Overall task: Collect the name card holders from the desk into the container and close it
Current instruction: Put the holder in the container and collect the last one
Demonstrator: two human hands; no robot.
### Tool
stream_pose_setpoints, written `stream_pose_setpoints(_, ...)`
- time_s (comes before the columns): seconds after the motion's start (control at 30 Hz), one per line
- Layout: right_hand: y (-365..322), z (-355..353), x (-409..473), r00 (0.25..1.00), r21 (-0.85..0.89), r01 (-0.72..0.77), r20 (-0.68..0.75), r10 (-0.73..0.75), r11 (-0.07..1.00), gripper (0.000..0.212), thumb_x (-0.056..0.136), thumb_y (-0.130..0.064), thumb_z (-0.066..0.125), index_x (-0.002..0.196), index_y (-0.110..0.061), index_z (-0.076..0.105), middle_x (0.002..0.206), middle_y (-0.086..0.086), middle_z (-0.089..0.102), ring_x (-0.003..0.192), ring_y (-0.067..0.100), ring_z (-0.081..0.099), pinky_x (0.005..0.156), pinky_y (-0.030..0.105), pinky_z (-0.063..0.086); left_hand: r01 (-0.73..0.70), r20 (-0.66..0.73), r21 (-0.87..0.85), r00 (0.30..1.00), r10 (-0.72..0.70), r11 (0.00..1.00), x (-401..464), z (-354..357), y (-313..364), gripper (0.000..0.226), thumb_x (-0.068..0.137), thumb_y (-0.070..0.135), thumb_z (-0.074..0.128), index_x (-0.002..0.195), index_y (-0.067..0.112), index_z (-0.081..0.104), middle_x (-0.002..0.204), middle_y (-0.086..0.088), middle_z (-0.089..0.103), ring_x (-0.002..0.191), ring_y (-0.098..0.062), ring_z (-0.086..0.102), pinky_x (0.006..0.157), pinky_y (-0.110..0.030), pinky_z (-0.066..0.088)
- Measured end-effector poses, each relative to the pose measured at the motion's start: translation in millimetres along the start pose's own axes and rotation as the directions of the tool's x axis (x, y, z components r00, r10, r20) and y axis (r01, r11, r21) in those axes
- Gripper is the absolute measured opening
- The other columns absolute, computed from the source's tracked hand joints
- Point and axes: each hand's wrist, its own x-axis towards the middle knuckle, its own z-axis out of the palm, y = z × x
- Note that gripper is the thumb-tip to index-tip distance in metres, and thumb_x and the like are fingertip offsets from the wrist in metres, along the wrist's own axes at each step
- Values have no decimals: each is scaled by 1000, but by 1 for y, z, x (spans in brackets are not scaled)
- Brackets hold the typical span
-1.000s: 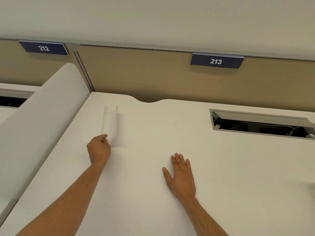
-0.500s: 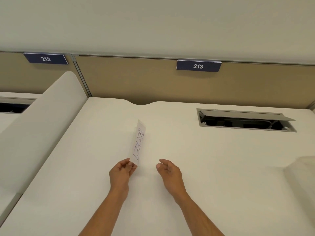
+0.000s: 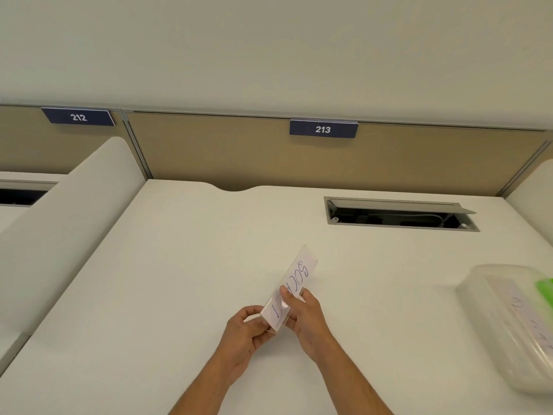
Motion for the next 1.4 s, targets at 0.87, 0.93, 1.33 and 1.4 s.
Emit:
stream_pose_setpoints(0.87, -31, -136, -65, 972, -461, 27, 220, 85, 887, 56, 68, -16, 86, 119, -27, 65, 111, 1, 73, 96, 13, 68, 82, 26, 53, -42, 173, 124, 985, 20, 991, 6, 74, -11, 61, 83, 49, 67, 130, 12, 54, 121, -12, 69, 109, -35, 67, 90, -41, 56)
stream_pose_setpoints(0.93, -31, -146, -68, 973, -467, 42, 220, 70, 883, 55, 68, -16, 87, 118, -27, 66, 114, 1, 72, 99, 15, 67, 85, 29, 54, -45, 188, 111, 982, 24, 993, 9, 72, -12, 61, 82, 39, 72, 132, 11, 50, 121, -13, 69, 110, -35, 67, 91, -39, 56)
stream_pose_setpoints(1.33, -22, -186, -79, 989, -299, 141, -4, -149, 944, 65, 58, -22, 93, 117, -31, 66, 111, 10, 70, 94, 18, 69, 78, 24, 53, -50, 318, 129, 948, 7, 990, 9, 62, -31, 58, 76, 14, 79, 127, 0, 54, 125, -21, 66, 117, -33, 63, 96, -34, 54)
stream_pose_setpoints(1.4, -23, -189, -79, 985, -300, 159, -9, -170, 941, 66, 57, -21, 93, 117, -31, 67, 110, 10, 71, 96, 20, 69, 82, 26, 53, -65, 336, 136, 942, 16, 989, 9, 61, -32, 58, 75, 12, 79, 126, 0, 56, 125, -21, 66, 119, -35, 61, 98, -35, 52)
